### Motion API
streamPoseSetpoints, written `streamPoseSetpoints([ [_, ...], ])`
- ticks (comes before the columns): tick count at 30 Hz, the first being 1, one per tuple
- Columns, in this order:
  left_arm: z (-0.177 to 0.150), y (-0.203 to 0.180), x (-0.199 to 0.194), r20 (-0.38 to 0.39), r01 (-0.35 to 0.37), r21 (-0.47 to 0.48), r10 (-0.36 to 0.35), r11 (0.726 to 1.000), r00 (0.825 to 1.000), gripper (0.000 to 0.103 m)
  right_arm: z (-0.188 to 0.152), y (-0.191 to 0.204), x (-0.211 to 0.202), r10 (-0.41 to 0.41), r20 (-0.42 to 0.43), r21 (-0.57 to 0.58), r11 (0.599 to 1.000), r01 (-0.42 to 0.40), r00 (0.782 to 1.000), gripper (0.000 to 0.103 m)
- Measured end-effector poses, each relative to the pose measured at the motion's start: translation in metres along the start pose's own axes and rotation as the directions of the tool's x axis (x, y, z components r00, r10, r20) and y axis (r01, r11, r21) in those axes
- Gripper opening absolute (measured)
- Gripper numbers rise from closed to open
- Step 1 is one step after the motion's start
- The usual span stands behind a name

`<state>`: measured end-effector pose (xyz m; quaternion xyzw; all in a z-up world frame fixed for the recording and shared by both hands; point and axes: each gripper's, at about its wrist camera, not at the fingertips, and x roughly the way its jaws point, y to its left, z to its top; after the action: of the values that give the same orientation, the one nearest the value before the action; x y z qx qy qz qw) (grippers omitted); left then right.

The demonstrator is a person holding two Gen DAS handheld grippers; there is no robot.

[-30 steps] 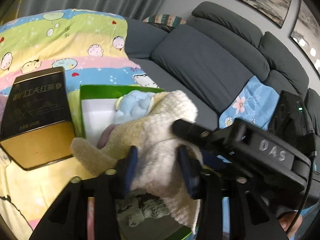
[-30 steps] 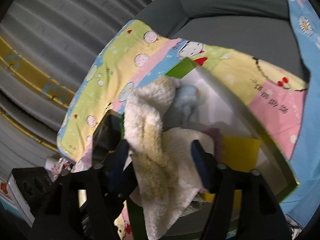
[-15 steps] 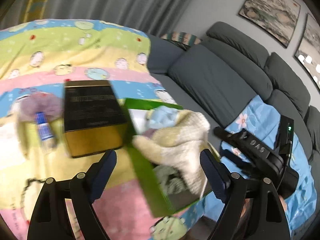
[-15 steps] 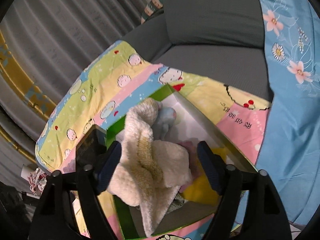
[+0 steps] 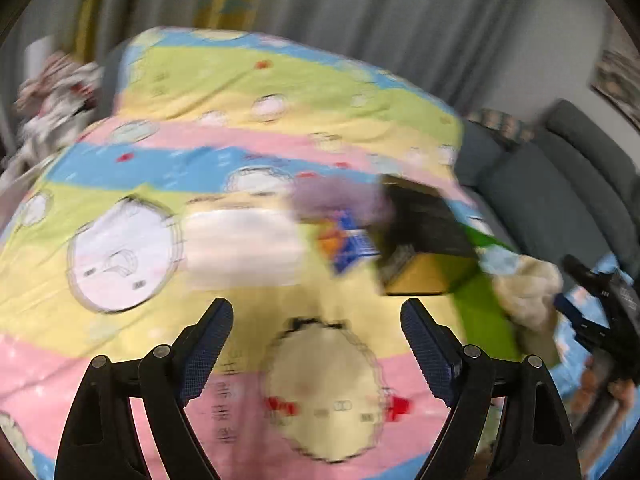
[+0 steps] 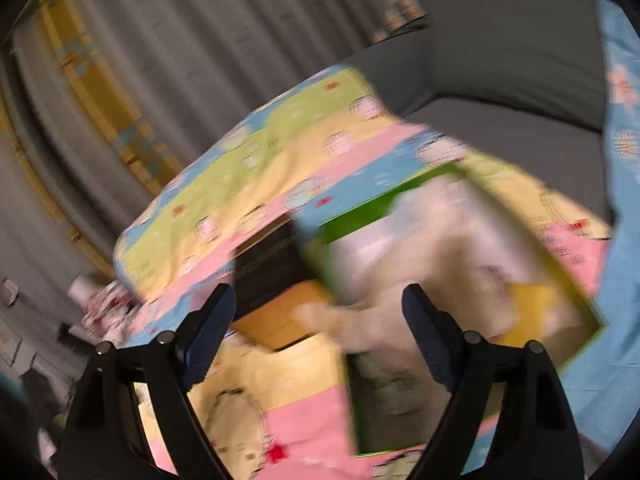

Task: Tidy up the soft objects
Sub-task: 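Move the empty right tool back over the bed toward the blue carton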

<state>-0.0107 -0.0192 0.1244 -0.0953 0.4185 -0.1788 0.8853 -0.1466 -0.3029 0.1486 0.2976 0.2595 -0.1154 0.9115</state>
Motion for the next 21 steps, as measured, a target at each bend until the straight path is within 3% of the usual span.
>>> streamPoseSetpoints([
  [4, 0.007, 0.030, 0.003, -0.018, -0.117, -0.071, 0.116, 0.991, 0.993, 0.086, -0.017, 0.046, 0.032, 0.040, -0.096, -0.111, 0.993, -0.051, 0.995, 0.067],
  [8, 0.011, 0.052, -0.003, -0.010, -0.123, -0.148, 0.123, 0.981, 0.992, 0.086, -0.029, 0.100, 0.079, 0.042, -0.242, -0.231, 0.968, -0.100, 0.969, 0.050],
  [12, 0.014, 0.067, -0.003, -0.040, -0.093, -0.184, 0.087, 0.979, 0.995, 0.086, -0.029, 0.156, 0.141, -0.069, -0.375, -0.399, 0.912, -0.094, 0.925, 0.045],
  [17, 0.016, 0.077, -0.008, -0.041, -0.100, -0.218, 0.093, 0.971, 0.995, 0.086, -0.021, 0.178, 0.207, -0.224, -0.455, -0.485, 0.874, -0.029, 0.862, 0.043],
  [21, 0.018, 0.080, -0.010, -0.032, -0.046, -0.231, 0.040, 0.972, 0.999, 0.086, -0.026, 0.187, 0.246, -0.379, -0.444, -0.583, 0.810, 0.060, 0.812, 0.041],
])
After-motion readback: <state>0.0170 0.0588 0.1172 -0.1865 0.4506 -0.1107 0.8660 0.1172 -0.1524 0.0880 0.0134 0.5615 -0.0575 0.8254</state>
